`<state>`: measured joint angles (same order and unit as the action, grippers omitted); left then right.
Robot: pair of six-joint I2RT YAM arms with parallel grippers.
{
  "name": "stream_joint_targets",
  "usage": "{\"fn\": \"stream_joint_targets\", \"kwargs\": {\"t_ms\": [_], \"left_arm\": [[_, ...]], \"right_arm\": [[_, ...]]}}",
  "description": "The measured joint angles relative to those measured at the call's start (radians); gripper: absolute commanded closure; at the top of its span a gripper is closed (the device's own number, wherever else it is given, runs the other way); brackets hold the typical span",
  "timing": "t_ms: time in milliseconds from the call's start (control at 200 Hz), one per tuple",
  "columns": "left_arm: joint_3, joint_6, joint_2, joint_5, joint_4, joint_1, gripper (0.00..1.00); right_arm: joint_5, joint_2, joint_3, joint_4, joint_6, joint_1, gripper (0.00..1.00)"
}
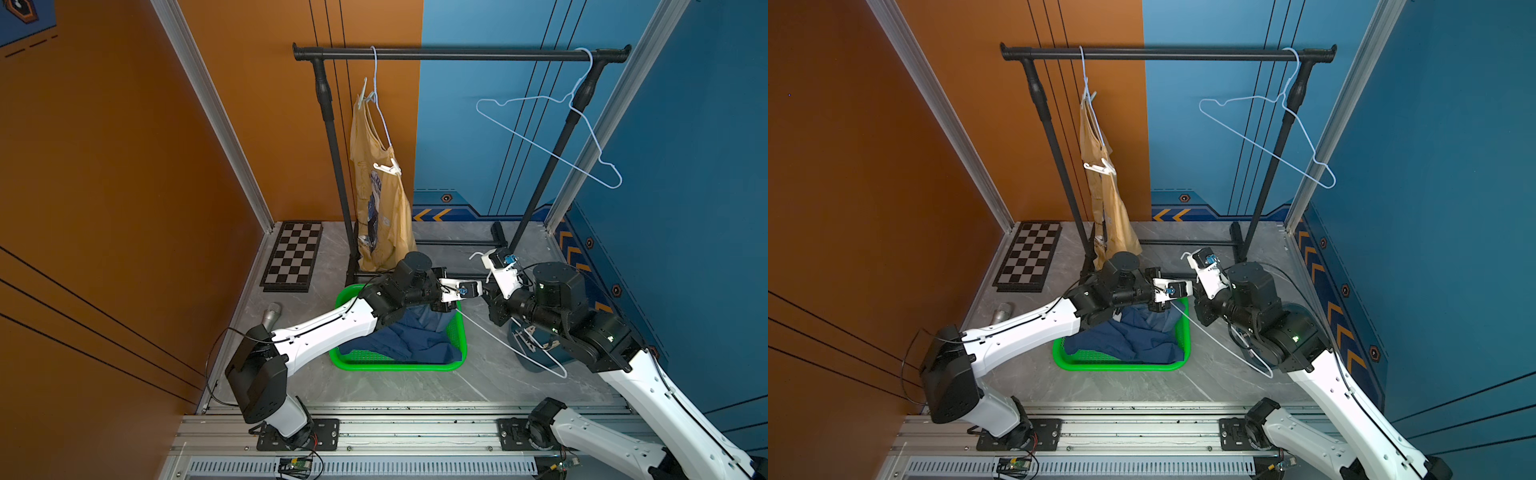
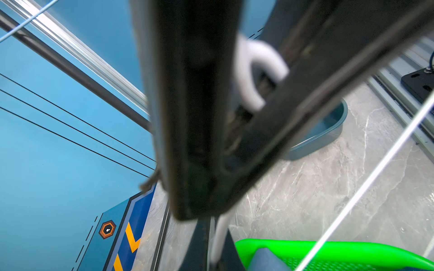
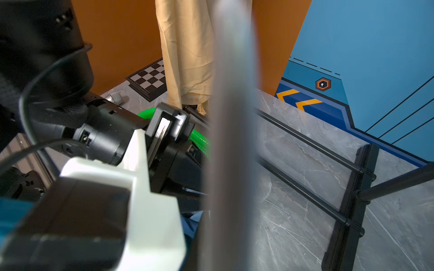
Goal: Remove the clothespins securing t-shirts to the hanger
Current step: Place the hanger on the clothes rail.
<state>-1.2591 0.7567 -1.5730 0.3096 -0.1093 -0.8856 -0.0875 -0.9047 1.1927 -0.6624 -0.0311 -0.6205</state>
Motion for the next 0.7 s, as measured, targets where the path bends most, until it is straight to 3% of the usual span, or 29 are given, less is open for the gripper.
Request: {"fn": "stream_joint_targets", "kwargs": {"t_ms": [45, 170, 696], "left_arm": [[0.000, -0.003, 0.000, -0.002, 0.001, 0.002, 0.95], [0.000, -0.010, 0.001, 0.002, -0.006, 0.016, 0.95], [0.042, -0.029, 0.061, 0.045, -0.005, 0.114, 0.95]], "right_arm": [[0.011, 0.010, 0.000, -0.003, -0.008, 0.006, 0.63], [0.015, 0.048, 0.000, -0.015, -0.025, 0.011, 0.59], [-0.059, 0.154, 0.031, -0.185, -0.097, 0.129, 0.62]]}}
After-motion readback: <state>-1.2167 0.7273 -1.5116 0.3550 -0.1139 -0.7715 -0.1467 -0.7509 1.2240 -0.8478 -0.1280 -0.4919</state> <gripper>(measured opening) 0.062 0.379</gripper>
